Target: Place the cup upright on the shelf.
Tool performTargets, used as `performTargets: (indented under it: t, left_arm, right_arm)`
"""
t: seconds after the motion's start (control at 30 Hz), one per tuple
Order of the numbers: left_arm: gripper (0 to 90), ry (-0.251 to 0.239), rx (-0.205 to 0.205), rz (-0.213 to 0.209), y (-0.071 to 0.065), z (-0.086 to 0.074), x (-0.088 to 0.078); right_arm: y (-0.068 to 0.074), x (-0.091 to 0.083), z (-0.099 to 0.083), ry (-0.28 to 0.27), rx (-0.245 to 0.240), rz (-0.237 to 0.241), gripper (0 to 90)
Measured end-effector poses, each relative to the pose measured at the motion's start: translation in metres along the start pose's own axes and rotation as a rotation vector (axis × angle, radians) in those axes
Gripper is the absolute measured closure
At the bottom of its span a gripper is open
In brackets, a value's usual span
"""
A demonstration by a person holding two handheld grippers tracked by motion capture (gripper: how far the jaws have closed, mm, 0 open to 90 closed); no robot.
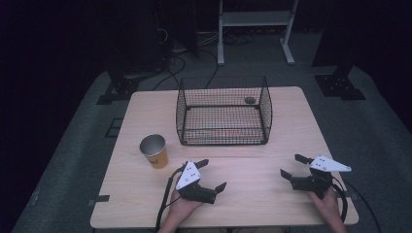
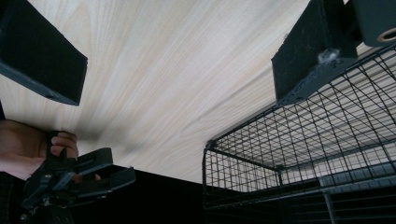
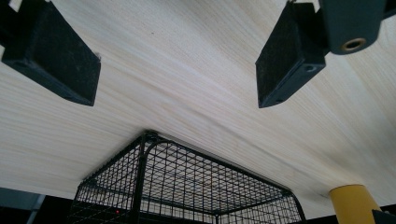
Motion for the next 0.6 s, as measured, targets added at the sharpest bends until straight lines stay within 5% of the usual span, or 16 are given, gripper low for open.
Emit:
performTargets:
  t: [0.6]
  left_arm:
    - [2.9,-0.042,0.023,0.013,0.008,0.013,-0.014]
  right_arm:
    - [0.0,0.001,0.0,0.008,-0.001,-0.008,13.0]
Point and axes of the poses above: each handheld gripper's, and its own axes: x roughly forward along the jaws, z roughly out of its top, y roughly to its left, the point moved 4 cm from there along x, roughly forward along the jaws, and after that the axes turned 15 degrees about z, right-handed, at the moved point
